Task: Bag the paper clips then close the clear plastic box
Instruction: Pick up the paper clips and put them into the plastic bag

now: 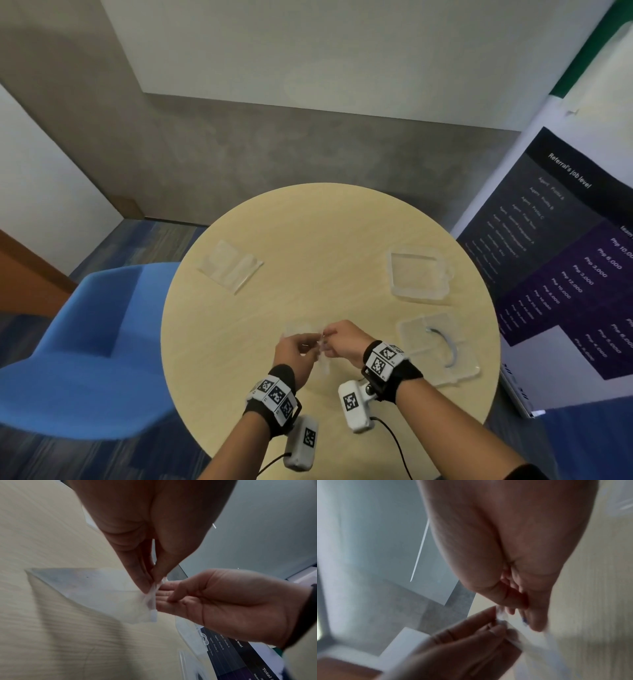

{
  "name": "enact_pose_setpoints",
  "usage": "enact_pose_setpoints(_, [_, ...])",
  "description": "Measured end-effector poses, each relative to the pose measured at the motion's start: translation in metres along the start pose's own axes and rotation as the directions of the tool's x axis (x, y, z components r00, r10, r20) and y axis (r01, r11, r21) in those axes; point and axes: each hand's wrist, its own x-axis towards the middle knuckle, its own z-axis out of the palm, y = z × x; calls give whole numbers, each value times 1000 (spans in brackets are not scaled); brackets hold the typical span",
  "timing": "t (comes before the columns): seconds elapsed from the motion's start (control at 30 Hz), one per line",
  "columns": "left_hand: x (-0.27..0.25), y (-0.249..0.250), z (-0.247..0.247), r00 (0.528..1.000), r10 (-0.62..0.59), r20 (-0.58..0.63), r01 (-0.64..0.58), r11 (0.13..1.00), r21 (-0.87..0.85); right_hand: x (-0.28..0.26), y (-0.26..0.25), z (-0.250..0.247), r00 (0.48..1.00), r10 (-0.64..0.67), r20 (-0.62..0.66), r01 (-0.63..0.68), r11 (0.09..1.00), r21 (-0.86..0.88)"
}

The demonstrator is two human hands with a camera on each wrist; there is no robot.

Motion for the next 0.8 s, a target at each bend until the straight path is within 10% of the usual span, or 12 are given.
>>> enact_pose_setpoints(0.23, [6,1,-14,999,20,35,-21,1000,21,-13,-10,-9,911,-301,-281,201,921,-334])
enact_pose_setpoints(0.33, [8,1,-25,994,54,91,-58,998,40,-13,-14,-18,863,-465,-199,288,776,-561])
enact_pose_setpoints(0.8, [5,-20,-66,992,46,-121,-68,980,-189,-8,-5,-42,915,-387,-116,366,916,-166])
